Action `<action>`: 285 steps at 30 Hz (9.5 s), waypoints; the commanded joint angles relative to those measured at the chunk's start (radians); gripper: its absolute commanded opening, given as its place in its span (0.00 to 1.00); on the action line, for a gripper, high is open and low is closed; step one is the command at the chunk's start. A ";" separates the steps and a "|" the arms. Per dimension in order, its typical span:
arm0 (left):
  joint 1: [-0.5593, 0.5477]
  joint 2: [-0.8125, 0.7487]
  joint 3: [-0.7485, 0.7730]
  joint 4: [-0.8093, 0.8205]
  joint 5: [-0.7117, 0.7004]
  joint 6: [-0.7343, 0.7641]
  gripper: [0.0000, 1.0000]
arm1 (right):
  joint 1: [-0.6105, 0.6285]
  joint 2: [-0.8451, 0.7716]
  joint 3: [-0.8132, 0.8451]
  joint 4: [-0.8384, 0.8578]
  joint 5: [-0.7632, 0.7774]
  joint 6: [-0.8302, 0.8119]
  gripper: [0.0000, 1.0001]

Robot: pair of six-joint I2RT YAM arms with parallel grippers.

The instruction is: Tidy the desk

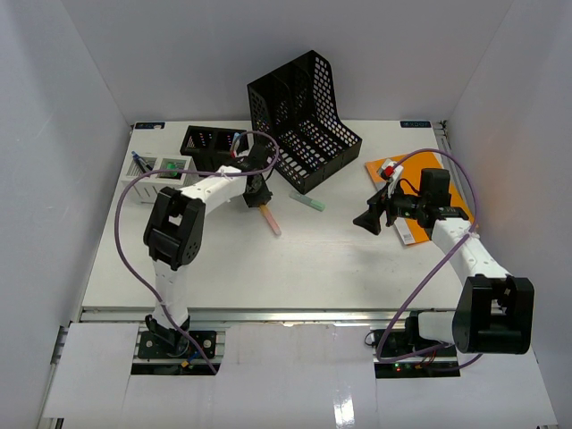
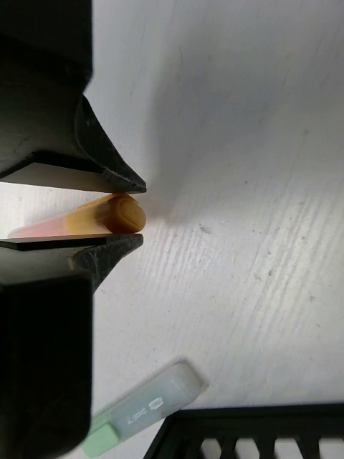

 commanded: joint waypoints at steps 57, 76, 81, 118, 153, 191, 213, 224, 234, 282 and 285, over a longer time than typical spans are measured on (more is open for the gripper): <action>0.241 -0.313 -0.188 0.833 0.188 0.690 0.92 | -0.012 0.090 -0.020 -0.011 0.014 -0.105 0.92; 0.257 -1.067 -0.727 0.662 0.571 0.356 0.98 | 0.388 0.519 0.412 -0.011 0.453 -0.071 0.90; 0.258 -1.277 -0.893 0.641 0.568 0.226 0.98 | 0.424 0.639 0.518 -0.019 0.558 -0.066 0.91; 0.175 -0.971 -1.094 0.971 0.517 -0.349 0.98 | 0.477 0.430 0.336 -0.133 0.238 -0.042 0.08; 0.040 -0.665 -0.890 1.140 0.487 -0.345 0.54 | 0.576 0.411 0.450 -0.024 0.232 0.210 0.08; 0.270 -0.422 -0.186 0.608 -0.030 0.581 0.00 | 0.214 0.060 0.114 -0.112 -0.150 -0.212 0.97; 0.284 -0.116 0.091 0.598 -0.009 0.658 0.03 | 0.158 0.102 0.122 -0.174 -0.169 -0.280 0.98; 0.284 -0.117 0.045 0.609 0.047 0.653 0.43 | 0.131 0.126 0.119 -0.175 -0.167 -0.279 0.98; 0.284 -0.192 0.032 0.596 0.120 0.689 0.87 | 0.062 0.131 0.112 -0.174 -0.174 -0.273 0.98; 0.059 -0.546 -1.048 1.495 0.748 -0.366 0.98 | 0.203 0.475 0.146 0.133 1.262 0.118 0.14; 0.015 -0.443 -0.982 1.528 0.725 -0.408 0.98 | 0.200 0.424 0.123 0.121 1.213 0.123 0.09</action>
